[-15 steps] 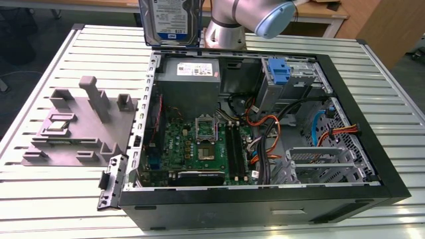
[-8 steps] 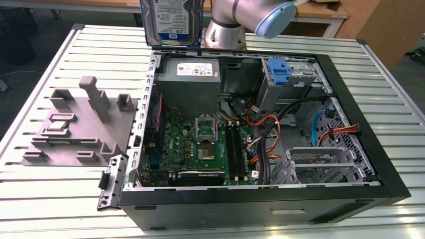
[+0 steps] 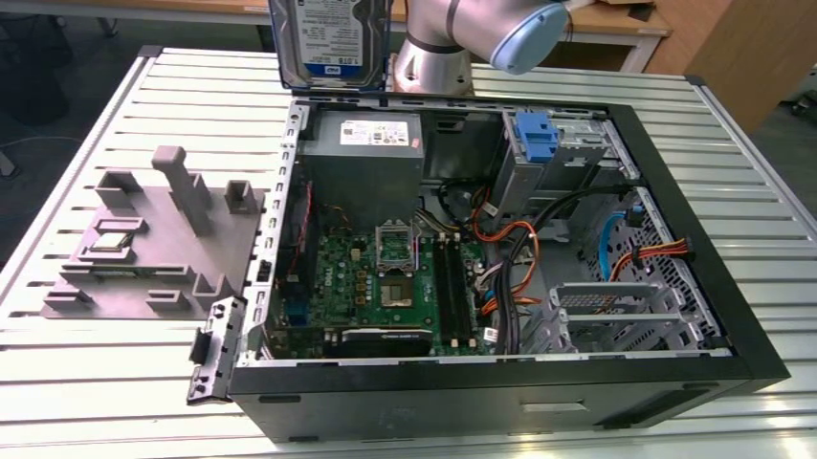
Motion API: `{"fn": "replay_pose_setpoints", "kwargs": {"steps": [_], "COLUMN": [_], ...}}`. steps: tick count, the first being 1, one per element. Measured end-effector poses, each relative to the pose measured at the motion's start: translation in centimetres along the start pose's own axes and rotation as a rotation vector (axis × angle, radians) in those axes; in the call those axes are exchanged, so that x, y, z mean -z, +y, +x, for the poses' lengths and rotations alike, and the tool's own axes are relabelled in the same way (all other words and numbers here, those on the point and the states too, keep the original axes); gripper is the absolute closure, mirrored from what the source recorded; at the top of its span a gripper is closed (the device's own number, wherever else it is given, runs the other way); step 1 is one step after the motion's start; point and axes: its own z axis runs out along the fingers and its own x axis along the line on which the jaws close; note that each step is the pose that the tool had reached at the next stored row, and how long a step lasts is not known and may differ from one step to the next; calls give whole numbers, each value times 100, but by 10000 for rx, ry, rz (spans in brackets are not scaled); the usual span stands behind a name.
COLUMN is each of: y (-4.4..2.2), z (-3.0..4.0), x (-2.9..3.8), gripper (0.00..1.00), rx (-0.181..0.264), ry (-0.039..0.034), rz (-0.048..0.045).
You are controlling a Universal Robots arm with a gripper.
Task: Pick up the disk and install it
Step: 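Pick up the disk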
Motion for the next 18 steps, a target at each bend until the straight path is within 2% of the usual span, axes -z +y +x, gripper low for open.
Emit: {"fn": "replay_pose_setpoints", "kwargs": {"steps": [18], "y": [-56], "z": [-1], "x": [0], "gripper": [63], "rx": [0], "ry": [-1], "rz": [0]}}
